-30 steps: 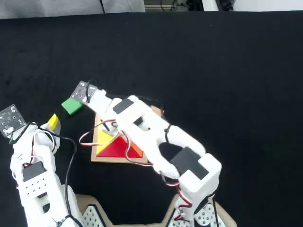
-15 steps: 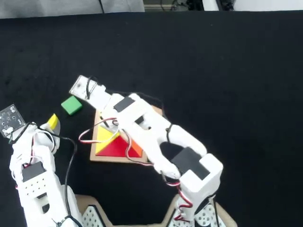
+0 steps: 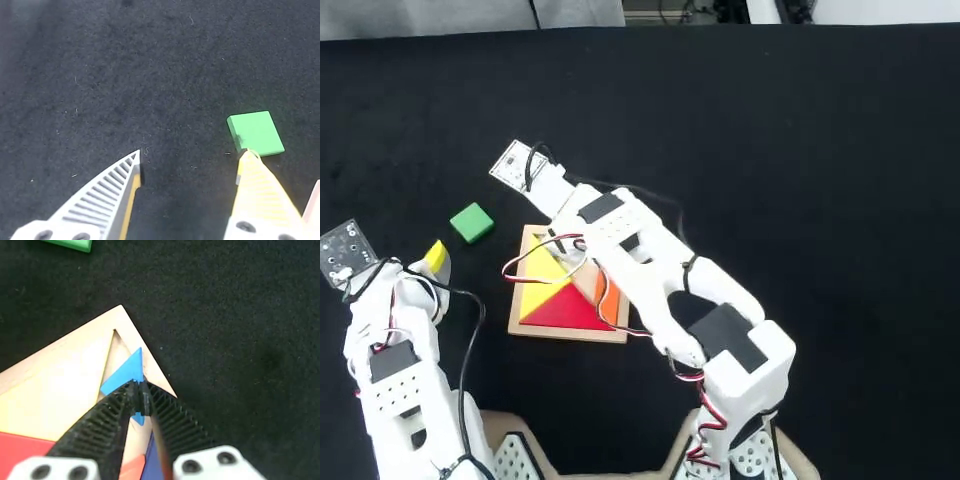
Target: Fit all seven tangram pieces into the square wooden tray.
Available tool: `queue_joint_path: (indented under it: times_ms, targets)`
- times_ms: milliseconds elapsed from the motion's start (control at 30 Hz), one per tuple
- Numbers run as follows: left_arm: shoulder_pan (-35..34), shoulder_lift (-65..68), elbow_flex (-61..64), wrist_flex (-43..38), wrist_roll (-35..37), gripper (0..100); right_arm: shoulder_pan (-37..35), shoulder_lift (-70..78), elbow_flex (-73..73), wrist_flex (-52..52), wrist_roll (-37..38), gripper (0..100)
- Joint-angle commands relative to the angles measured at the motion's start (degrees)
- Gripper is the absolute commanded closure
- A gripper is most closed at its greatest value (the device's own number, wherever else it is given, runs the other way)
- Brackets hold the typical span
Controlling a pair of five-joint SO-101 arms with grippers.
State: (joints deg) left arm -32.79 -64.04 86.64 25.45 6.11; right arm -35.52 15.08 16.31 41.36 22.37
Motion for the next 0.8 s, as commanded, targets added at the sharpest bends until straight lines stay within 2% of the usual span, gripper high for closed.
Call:
queue_joint_path:
  times_ms: [0, 267, 500, 767]
  targets:
    - [0.48, -0.7, -2.77, -0.79, 0.35, 70, 0.97, -3.03, -1.8, -1.05, -0.35, 98.8]
    - [0.48, -0.7, -2.77, -0.79, 0.35, 70, 3.43, 1.71, -2.95, -5.63, -0.35, 98.8]
    - [0.48, -0.7, -2.77, -0.79, 0.35, 70, 1.49, 8.57, -10.68, 0.7, -0.09, 98.8]
    - [0.48, -0.7, -2.77, -0.79, 0.35, 70, 0.18, 5.93, -9.36, 1.32, -0.35, 98.8]
